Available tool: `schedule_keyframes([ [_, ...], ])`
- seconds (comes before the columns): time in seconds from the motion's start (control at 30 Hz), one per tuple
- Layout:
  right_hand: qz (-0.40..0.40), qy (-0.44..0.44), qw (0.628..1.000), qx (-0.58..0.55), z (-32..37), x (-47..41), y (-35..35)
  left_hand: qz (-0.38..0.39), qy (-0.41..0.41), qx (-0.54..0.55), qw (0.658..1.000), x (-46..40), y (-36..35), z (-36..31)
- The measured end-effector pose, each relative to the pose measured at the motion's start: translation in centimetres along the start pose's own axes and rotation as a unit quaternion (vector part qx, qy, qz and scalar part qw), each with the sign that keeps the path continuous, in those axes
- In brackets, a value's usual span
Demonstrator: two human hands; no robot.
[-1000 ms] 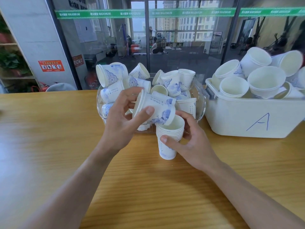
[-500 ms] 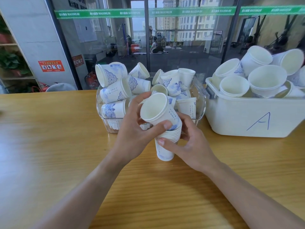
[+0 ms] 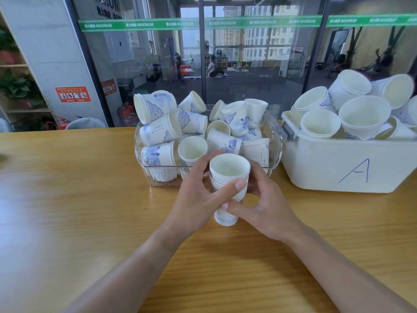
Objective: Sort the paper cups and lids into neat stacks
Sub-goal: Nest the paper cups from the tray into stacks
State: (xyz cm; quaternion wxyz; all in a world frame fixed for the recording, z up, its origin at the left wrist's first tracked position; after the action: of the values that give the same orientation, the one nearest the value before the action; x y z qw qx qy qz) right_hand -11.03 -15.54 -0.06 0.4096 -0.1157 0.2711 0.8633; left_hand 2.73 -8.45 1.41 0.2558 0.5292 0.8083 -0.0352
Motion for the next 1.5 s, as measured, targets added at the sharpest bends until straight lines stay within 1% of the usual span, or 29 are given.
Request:
schedule_keyframes([
  [0.17, -0.028, 0.013, 0.998, -0.054, -0.2, -0.1, 0.9, -0.007, 0.011, 0.011, 1.0, -0.1, 0.4, 0.3],
  [0.27, -0.085, 0.016, 0.993, -0.081, -0.3, -0.3, 1.7, 0.015, 0.01, -0.007, 1.0, 0.0, 0.2, 0.5],
  [0.43, -0.192, 0.012, 0.979, -0.073, -0.5, -0.6, 3.9, 0.049, 0.01, -0.039, 0.998, 0.2, 0.1, 0.5],
  [0.5, -0.222, 0.015, 0.973, -0.065, -0.2, -0.9, 4.9, 0.021, 0.0, -0.025, 0.999, 0.0, 0.9, 0.0],
  [0.57, -0.231, 0.021, 0.972, -0.041, 0.5, -1.4, 5.7, -0.042, -0.014, -0.03, 0.999, -0.5, 2.6, -0.4],
  [0.63, -0.221, 0.026, 0.975, 0.006, 1.3, -2.4, 6.1, -0.109, -0.04, -0.094, 0.989, -1.1, 4.5, -0.5],
  [0.7, -0.197, 0.021, 0.978, 0.064, 1.8, -3.8, 6.1, -0.146, -0.071, -0.204, 0.965, -1.6, 6.0, -0.4],
  [0.77, -0.157, 0.016, 0.978, 0.135, 1.9, -5.6, 5.8, -0.141, -0.081, -0.31, 0.937, -2.2, 6.4, 0.0],
  [0.83, -0.11, 0.01, 0.971, 0.213, 1.9, -7.3, 5.1, -0.122, -0.079, -0.384, 0.912, -2.7, 6.2, 0.6],
  [0.93, -0.04, -0.005, 0.953, 0.301, 1.5, -9.6, 3.7, -0.12, -0.081, -0.441, 0.886, -3.3, 5.9, 1.0],
  [1.03, 0.029, -0.038, 0.936, 0.349, 0.9, -11.6, 2.1, -0.129, -0.076, -0.47, 0.87, -4.0, 5.5, 1.3],
  [1.13, 0.068, -0.062, 0.912, 0.399, 0.3, -12.8, 1.0, -0.131, -0.073, -0.497, 0.855, -4.3, 5.1, 1.6],
  [1.23, 0.084, -0.075, 0.881, 0.46, 0.2, -13.5, 0.2, -0.128, -0.093, -0.51, 0.845, -4.3, 4.9, 1.6],
  [1.3, 0.079, -0.066, 0.873, 0.476, 0.2, -13.7, 0.0, -0.121, -0.098, -0.511, 0.846, -4.3, 4.8, 1.8],
  [1.37, 0.057, -0.052, 0.884, 0.46, 0.3, -13.6, 0.2, -0.115, -0.089, -0.506, 0.85, -4.3, 4.8, 2.1],
  [1.43, 0.017, -0.037, 0.911, 0.41, 0.4, -13.1, 1.0, -0.115, -0.083, -0.507, 0.85, -4.3, 4.9, 2.1],
  [1.5, -0.04, -0.022, 0.943, 0.33, 0.9, -12.4, 2.2, -0.115, -0.079, -0.51, 0.849, -4.3, 4.8, 2.0],
])
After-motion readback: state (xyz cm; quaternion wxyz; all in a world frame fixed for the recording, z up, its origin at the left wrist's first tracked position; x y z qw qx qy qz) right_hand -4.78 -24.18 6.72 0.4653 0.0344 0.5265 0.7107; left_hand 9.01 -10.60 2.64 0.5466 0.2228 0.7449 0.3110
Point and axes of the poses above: each hand's wrist, its own x-axis away from the middle knuckle, its own y-axis out of the back of the hand, z = x × y, the point moved 6 cm from there along -x, towards the middle knuckle, and after that the axes turned 1 degree about -y, right-handed, at the moved point
